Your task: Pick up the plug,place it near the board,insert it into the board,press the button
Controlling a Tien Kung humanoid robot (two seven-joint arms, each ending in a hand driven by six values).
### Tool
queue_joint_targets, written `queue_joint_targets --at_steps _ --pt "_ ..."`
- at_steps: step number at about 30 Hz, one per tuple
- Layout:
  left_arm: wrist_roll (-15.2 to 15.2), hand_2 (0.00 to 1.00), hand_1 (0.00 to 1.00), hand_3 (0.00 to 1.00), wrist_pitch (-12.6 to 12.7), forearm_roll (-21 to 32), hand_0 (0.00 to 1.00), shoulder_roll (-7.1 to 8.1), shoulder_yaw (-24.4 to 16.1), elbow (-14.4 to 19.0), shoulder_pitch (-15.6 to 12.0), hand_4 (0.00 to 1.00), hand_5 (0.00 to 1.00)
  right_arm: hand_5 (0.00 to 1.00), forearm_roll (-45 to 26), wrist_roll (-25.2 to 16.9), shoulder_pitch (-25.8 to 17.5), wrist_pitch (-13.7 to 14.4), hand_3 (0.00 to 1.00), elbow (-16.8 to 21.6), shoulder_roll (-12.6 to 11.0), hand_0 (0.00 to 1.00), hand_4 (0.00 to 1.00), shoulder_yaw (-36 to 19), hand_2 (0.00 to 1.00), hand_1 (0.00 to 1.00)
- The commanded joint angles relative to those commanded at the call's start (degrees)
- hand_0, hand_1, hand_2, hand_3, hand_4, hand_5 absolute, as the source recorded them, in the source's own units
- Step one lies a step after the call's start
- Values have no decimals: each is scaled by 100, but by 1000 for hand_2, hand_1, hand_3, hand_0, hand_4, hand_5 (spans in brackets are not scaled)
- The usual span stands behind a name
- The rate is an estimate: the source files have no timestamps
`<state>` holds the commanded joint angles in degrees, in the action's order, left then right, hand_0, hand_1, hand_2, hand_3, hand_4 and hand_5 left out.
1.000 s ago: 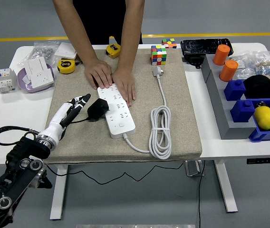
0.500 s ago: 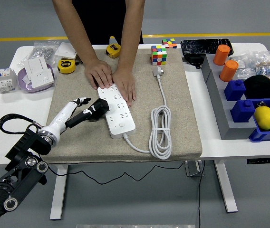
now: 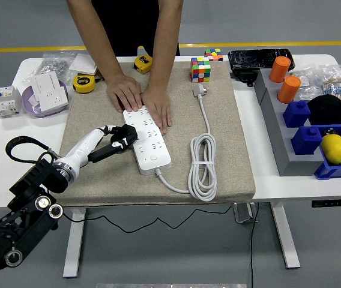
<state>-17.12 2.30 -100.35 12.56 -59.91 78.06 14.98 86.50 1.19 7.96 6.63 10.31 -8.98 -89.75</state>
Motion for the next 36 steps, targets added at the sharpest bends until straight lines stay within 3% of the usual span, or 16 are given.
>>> queue_joint_targets --at_steps 19,36 --pt "-89 890 953 871 -63 -122 998 479 910 -14 627 998 998 800 12 24 -1 2 830 0 -23 998 998 18 777 870" --pt "-374 849 908 844 -219 -980 998 726 1266 216 1035 998 998 801 -9 48 48 11 828 0 -84 998 998 24 775 867"
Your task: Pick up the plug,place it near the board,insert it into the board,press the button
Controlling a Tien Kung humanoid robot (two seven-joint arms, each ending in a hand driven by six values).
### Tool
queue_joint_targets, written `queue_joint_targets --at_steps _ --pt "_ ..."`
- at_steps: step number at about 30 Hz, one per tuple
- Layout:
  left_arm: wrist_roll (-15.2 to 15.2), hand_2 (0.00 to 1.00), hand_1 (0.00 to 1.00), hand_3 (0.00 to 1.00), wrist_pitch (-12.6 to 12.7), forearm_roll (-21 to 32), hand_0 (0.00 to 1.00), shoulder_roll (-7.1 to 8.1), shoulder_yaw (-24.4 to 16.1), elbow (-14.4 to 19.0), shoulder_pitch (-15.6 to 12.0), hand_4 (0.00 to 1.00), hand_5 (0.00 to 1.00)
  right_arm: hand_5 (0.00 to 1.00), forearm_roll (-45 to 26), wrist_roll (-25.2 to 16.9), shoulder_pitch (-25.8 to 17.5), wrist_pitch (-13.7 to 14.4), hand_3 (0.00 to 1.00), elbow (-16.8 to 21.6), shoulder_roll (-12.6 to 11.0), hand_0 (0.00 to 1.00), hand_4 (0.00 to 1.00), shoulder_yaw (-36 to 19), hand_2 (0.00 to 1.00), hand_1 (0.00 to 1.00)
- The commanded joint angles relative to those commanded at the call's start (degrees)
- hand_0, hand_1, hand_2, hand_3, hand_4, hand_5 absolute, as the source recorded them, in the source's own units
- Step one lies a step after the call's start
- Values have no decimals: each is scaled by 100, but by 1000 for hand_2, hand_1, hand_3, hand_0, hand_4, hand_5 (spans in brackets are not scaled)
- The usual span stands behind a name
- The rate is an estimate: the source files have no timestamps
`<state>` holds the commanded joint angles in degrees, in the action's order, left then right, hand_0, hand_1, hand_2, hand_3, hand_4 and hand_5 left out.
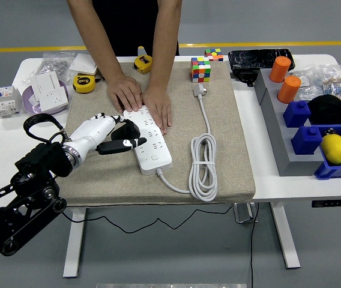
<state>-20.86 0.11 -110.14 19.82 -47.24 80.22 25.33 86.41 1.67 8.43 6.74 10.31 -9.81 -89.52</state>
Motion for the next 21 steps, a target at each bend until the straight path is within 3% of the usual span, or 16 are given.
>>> queue_joint_targets --at_steps 8,10,11,13,21 --pt "3 847 905 844 -59 231 997 6 81 -60 42 998 998 802 -20 -2 16 2 828 0 -6 998 998 7 774 866" --pt "119 847 905 844 -79 286 997 3 91 -82 61 998 998 802 -21 0 17 -1 828 0 -7 998 998 5 774 866" --pt "298 820 863 822 -122 404 936 4 111 -115 84 938 998 803 -19 2 18 -3 827 0 -8 998 998 7 775 865" --pt "535 820 863 822 -153 481 936 9 151 -138 119 938 998 803 -26 0 27 -2 827 0 -10 998 998 14 775 865" --pt "653 812 857 816 -120 369 925 26 174 -129 164 907 998 803 -24 4 27 3 828 0 -11 998 998 13 774 865"
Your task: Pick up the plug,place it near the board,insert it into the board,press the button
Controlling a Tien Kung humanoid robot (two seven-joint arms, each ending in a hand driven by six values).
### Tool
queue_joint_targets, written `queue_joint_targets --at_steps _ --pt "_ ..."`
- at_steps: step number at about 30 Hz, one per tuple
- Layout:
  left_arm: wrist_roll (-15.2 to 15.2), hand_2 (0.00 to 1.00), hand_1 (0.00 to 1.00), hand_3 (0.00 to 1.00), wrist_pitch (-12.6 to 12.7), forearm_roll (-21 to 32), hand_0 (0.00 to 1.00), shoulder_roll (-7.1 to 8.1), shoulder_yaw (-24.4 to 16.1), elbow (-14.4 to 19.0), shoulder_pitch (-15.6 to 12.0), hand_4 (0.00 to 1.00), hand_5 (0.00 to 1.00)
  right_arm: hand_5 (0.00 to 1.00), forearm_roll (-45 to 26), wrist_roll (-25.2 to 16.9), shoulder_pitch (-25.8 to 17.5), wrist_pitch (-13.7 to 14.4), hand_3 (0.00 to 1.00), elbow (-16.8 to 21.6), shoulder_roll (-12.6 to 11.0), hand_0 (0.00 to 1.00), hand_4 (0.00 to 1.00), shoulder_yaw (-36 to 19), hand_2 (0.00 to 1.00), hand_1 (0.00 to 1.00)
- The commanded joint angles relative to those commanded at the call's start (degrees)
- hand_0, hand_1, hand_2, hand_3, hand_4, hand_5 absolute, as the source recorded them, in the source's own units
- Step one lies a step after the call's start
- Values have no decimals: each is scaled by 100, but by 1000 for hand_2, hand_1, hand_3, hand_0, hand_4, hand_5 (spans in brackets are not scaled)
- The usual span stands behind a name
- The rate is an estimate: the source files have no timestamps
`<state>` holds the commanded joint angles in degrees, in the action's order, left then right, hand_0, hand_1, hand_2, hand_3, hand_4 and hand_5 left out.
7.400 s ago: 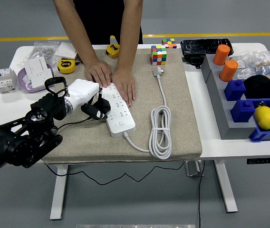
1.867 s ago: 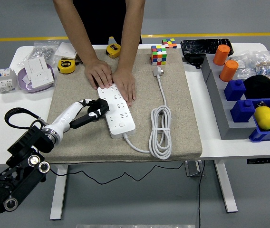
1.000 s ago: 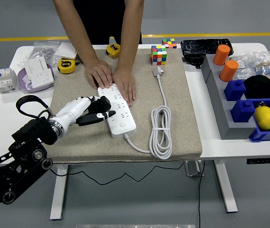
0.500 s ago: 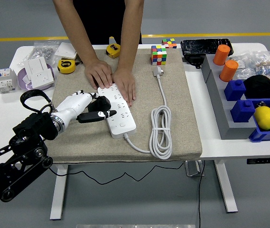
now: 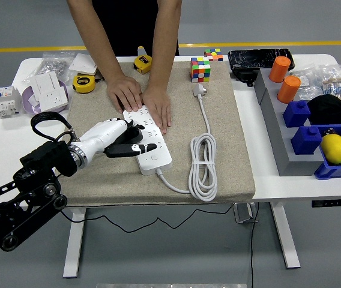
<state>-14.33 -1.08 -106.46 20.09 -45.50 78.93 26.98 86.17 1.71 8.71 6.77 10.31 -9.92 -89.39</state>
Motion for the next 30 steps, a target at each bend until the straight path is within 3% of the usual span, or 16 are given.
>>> queue_joint_targets --at_steps 7,18,30 --pt "-104 824 864 829 42 -316 933 25 -8 92 17 935 998 803 0 -1 -5 -3 827 0 3 998 998 -1 774 864" --pt "52 821 872 824 -189 506 930 55 267 -237 265 912 998 803 6 4 6 -6 827 0 -4 998 998 16 774 862" --pt "108 821 868 817 -97 252 926 67 368 -198 416 887 998 803 21 11 -12 -10 827 0 -8 998 998 5 773 862"
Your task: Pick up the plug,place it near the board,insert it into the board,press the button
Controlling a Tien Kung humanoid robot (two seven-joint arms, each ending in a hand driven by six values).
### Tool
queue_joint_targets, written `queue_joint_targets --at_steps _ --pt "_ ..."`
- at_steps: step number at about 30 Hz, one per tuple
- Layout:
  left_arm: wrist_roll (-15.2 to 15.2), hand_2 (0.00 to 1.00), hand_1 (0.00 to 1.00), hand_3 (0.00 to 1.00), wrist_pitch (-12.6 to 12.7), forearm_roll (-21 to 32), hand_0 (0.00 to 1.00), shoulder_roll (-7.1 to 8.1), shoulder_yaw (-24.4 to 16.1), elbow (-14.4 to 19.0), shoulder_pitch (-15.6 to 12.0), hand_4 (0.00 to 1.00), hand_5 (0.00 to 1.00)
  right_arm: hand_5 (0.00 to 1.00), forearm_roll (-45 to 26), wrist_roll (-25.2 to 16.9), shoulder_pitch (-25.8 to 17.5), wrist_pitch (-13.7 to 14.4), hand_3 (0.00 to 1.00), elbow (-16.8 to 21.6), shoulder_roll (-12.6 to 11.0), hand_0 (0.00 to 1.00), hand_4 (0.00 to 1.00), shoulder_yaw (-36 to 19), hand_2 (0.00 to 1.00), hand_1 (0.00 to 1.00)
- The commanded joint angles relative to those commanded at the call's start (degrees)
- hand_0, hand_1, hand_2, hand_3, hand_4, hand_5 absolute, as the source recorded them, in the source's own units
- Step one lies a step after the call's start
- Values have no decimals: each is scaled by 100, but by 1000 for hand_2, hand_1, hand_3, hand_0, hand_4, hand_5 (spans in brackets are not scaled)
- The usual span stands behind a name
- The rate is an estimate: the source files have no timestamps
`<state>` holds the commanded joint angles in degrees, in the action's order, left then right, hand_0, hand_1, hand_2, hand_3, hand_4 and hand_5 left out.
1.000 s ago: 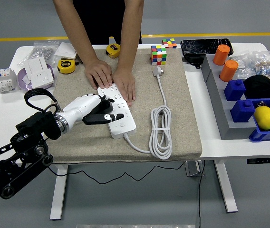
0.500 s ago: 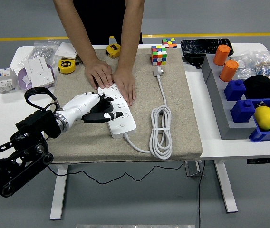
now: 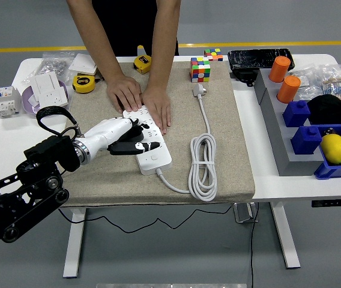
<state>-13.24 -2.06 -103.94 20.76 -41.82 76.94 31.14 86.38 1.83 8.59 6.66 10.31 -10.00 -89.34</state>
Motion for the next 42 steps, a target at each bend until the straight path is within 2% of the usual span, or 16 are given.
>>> queue_joint_targets --at_steps 9,16,21,25,27,30,32,33,35,37,38,39,42 --pt "-52 821 868 814 -4 -201 930 -73 6 -29 118 872 998 804 -13 -4 32 -2 826 0 -7 998 998 11 773 861" --pt "-96 820 869 815 -99 -72 930 -109 104 -160 147 867 998 805 2 2 34 -4 829 0 -5 998 998 -5 773 861" --pt "-67 821 869 815 -77 -103 931 -125 72 -141 149 871 998 805 -8 -1 37 1 838 0 -7 998 998 -3 773 861" --pt "13 821 869 815 68 -204 931 -126 -42 9 132 871 998 805 -12 -3 46 3 838 0 -7 998 998 -5 773 861" --pt "156 812 867 808 301 -195 912 -154 -261 205 31 856 998 805 -22 -8 57 5 837 0 -3 998 998 -6 773 861" --pt "331 812 867 808 734 301 912 -215 -679 657 -244 856 998 805 -28 -13 53 9 837 0 5 998 998 -19 773 861" --pt "263 812 867 808 929 736 912 -231 -959 1051 -513 856 998 805 -52 -19 31 23 837 0 14 998 998 -35 773 861" --pt "184 634 589 895 913 949 499 -224 -1086 1255 -636 694 724 809 -51 -21 20 32 838 0 19 998 998 -72 772 863" --pt "-49 634 589 895 752 1453 499 -175 -1331 1651 -896 694 724 809 -37 -26 -1 55 838 0 30 998 998 -195 772 863" --pt "-228 634 589 895 576 1802 499 -81 -1515 1906 -1146 694 724 809 7 -11 -10 62 838 0 30 998 998 -274 772 863" --pt "-250 634 589 895 552 1841 499 -65 -1535 1930 -1179 694 724 809 11 -10 -11 63 838 0 29 998 998 -278 772 863" --pt "-344 421 354 829 453 1948 349 26 -1615 2016 -1313 513 469 808 27 -3 -20 63 837 0 24 998 998 -291 771 863" --pt "-510 421 354 829 191 2080 349 217 -1723 2050 -1504 513 469 808 46 0 -22 66 837 0 19 998 998 -298 771 863"
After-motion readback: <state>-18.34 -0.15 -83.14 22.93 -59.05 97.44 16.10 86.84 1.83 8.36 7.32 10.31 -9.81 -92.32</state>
